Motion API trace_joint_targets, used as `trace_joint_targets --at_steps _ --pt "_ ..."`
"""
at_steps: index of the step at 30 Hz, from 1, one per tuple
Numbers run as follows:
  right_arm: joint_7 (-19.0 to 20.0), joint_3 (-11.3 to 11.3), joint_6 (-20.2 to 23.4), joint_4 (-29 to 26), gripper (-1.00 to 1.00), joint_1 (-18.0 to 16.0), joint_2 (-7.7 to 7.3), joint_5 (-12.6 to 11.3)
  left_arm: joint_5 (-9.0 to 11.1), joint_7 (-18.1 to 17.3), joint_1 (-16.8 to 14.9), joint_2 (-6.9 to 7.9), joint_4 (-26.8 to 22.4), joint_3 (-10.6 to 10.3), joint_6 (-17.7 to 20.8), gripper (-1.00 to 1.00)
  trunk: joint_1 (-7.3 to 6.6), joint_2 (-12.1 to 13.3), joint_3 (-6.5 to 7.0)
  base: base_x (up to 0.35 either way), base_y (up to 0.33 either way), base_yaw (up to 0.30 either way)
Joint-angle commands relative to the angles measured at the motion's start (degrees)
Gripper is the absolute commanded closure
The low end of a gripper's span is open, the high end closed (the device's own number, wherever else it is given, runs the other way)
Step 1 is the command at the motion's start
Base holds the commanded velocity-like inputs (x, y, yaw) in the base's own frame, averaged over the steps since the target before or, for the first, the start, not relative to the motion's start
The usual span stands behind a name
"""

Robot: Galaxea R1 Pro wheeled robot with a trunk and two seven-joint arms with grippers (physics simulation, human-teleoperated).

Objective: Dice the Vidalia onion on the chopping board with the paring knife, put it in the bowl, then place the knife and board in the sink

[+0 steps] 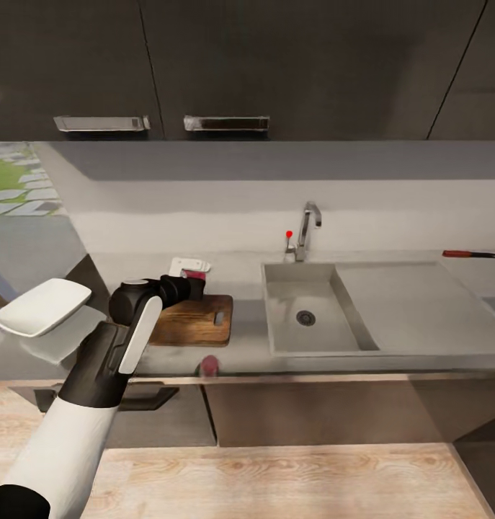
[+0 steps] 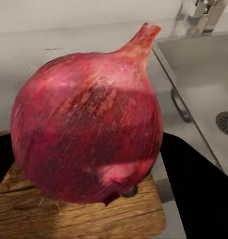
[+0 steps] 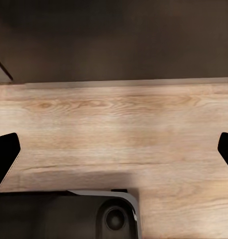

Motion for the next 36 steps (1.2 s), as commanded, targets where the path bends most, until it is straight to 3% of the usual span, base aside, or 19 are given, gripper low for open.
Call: trace_joint_targets --at_steps 1,11,36 --pt "0.48 -0.48 -0.05 -0.15 -1.0 0.01 0.1 0.29 0.59 0.54 -0.05 0.07 -0.02 -0.11 0.16 1.0 0.03 -0.11 -0.01 -0.078 0.292 0.0" --pt "0.48 -0.48 -0.03 -0.15 -1.0 0.01 0.1 0.31 0.59 0.54 1.23 0.07 0.2 -0.18 0.01 1.0 0.03 -0.11 0.43 -0.03 0.174 0.0" --pt "0.48 -0.48 0.04 -0.15 -1.0 0.01 0.1 0.29 0.53 0.54 1.64 0.07 0.62 -0.19 -0.09 1.0 0.03 -0.11 -1.76 0.046 0.003 0.0"
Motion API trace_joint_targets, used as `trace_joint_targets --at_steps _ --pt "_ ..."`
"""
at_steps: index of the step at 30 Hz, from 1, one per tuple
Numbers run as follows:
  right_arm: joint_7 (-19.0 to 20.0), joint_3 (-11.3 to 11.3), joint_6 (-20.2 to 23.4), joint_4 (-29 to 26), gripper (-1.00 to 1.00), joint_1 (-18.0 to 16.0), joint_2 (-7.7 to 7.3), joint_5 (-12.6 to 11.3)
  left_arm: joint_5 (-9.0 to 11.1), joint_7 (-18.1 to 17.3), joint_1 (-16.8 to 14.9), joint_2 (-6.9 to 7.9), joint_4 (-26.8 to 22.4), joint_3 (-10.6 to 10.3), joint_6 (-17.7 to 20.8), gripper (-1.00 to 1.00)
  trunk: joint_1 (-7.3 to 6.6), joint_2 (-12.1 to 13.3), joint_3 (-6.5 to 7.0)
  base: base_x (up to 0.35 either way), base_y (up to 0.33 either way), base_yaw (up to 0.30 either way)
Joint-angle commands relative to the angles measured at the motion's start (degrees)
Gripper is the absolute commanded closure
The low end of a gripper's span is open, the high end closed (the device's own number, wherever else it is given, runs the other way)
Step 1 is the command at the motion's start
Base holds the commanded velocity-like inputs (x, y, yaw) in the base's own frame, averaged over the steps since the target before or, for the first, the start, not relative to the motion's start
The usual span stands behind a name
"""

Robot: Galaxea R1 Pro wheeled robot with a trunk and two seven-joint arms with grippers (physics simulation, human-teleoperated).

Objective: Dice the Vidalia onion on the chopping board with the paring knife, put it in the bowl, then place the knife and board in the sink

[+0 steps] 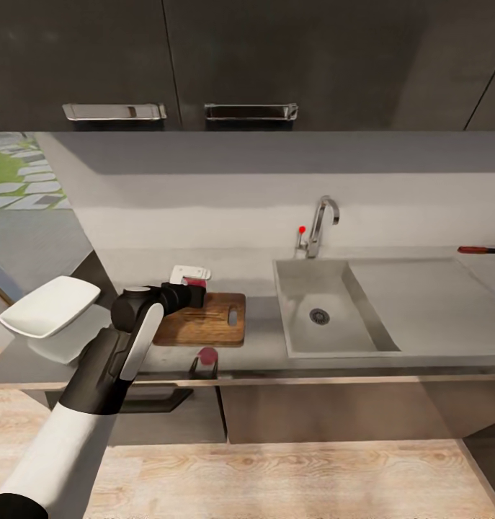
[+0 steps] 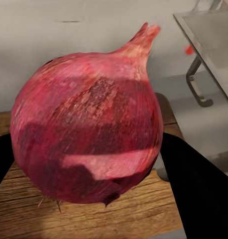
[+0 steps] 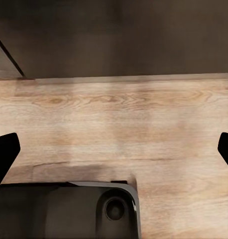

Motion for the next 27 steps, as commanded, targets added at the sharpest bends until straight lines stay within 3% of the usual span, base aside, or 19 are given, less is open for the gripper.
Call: trace_joint_targets --at_steps 1,17,27 --pt "0.47 -0.48 -0.06 -0.13 -1.0 0.0 0.1 0.32 0.61 0.54 -0.04 0.06 -0.05 -0.11 0.18 1.0 0.03 -0.11 -0.19 0.009 0.0 0.0" --pt "0.47 -0.48 -0.06 -0.1 -1.0 0.0 0.1 0.31 0.57 0.47 1.22 0.06 0.47 -0.11 0.0 1.0 0.03 -0.11 -1.66 0.001 0.002 0.0" --pt "0.47 -0.48 -0.06 -0.08 -1.0 0.0 0.1 0.33 0.48 0.46 1.31 0.06 1.1 -0.08 0.0 1.0 0.03 -0.11 -2.57 0.0 0.119 0.0"
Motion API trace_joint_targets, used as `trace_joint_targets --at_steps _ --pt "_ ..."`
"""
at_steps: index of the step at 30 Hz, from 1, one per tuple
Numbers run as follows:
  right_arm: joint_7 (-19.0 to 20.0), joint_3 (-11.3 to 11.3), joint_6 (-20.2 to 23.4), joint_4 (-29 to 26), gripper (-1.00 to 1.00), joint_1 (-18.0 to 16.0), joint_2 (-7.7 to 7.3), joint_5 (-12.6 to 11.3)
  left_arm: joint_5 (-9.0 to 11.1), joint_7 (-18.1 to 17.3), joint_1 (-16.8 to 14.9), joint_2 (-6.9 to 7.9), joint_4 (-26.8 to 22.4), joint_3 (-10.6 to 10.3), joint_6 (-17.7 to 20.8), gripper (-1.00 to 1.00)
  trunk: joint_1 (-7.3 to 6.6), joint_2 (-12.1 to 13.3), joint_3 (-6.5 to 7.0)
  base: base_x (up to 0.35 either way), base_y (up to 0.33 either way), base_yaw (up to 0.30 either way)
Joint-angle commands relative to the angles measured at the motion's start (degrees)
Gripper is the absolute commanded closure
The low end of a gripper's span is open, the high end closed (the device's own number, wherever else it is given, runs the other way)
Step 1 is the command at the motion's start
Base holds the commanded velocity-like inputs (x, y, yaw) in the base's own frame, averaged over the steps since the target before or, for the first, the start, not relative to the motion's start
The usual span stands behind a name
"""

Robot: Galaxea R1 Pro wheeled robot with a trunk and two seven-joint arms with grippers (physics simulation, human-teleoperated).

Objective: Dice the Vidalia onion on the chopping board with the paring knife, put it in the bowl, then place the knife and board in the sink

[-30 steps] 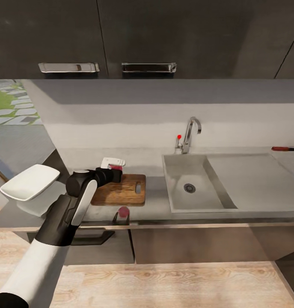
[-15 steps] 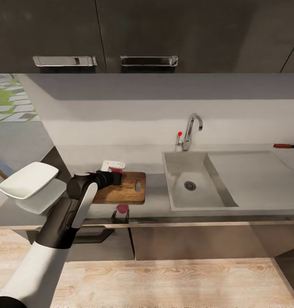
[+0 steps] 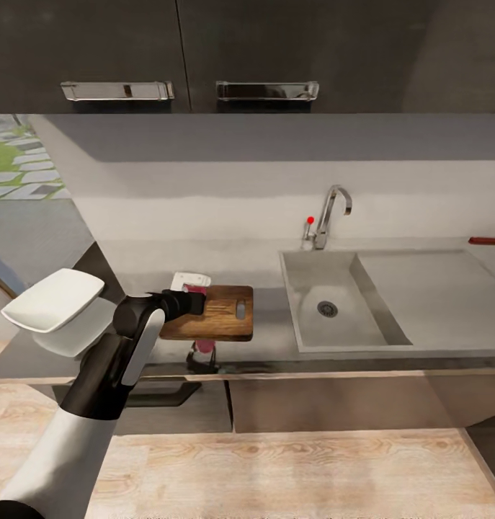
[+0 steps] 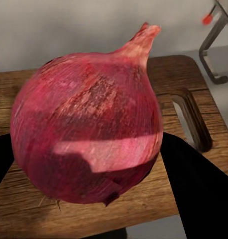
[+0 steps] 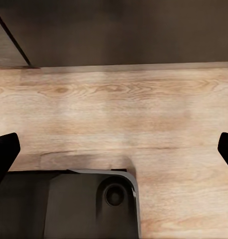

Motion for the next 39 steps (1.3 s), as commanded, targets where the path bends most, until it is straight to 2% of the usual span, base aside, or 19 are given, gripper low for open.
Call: trace_joint_targets --at_steps 1,13,39 --pt "0.47 -0.48 -0.06 -0.13 -1.0 0.0 0.1 0.34 0.59 0.54 -0.05 0.06 -0.06 -0.12 0.18 1.0 0.03 -0.11 -0.19 0.0 0.014 0.0" --pt "0.47 -0.48 -0.06 -0.11 -1.0 0.0 0.1 0.32 0.59 0.54 -0.04 0.06 -0.13 -0.14 0.18 1.0 0.03 -0.11 -1.12 0.003 -0.006 0.0" --pt "0.47 -0.48 -0.06 -0.09 -1.0 0.0 0.1 0.31 0.59 0.55 -0.03 0.06 -0.16 -0.13 0.18 1.0 0.03 -0.11 -1.58 0.025 -0.009 0.0"
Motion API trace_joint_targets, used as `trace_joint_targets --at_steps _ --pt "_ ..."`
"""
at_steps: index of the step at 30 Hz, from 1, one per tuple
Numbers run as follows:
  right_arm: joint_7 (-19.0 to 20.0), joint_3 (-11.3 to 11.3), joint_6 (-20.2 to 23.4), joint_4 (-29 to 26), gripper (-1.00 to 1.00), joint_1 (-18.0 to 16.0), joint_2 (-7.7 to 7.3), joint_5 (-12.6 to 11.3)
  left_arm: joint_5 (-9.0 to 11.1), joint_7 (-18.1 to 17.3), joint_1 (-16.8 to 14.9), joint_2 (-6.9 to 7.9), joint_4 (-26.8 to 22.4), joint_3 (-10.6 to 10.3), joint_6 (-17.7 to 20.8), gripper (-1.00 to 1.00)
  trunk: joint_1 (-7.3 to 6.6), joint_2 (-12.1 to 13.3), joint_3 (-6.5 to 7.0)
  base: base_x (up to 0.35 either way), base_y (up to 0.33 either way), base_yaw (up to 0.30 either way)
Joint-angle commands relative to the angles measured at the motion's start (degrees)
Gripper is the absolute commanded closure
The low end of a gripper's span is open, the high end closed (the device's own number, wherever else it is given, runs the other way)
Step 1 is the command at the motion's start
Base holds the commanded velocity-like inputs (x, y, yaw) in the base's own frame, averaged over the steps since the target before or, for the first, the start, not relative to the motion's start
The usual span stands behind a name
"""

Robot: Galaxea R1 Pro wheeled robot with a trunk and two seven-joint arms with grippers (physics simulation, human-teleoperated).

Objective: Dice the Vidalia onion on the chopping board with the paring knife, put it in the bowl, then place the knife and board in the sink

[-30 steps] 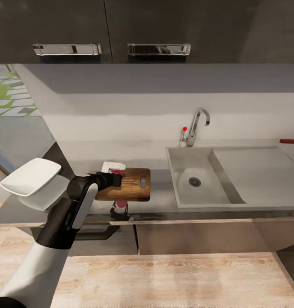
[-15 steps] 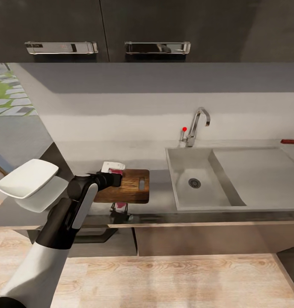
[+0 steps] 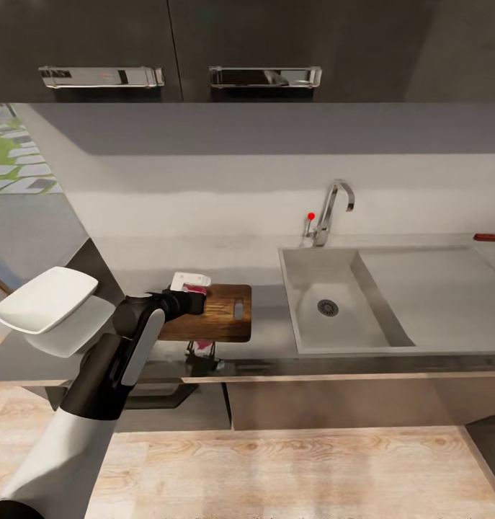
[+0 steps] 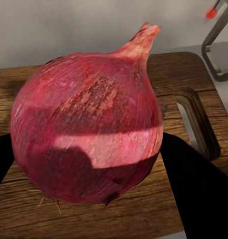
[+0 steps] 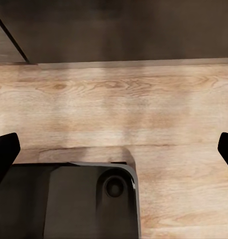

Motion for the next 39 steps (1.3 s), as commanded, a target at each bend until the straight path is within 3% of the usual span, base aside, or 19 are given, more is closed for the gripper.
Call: trace_joint_targets --at_steps 1,11,39 --pt "0.47 -0.48 -0.06 -0.12 -1.0 0.0 0.1 0.31 0.59 0.54 -0.05 0.06 -0.04 -0.11 0.18 1.0 0.03 -0.11 -0.16 0.0 0.0 0.0" --pt "0.47 -0.48 -0.06 -0.13 -1.0 0.0 0.1 0.31 0.59 0.54 -0.07 0.14 0.04 -0.12 0.18 1.0 0.03 -0.11 -0.72 0.0 0.0 0.0" --pt "0.47 -0.48 -0.06 -0.12 -1.0 0.0 0.1 0.36 0.54 0.54 -0.01 0.14 0.15 -0.12 0.18 1.0 0.03 -0.11 -0.75 0.034 0.0 0.0"
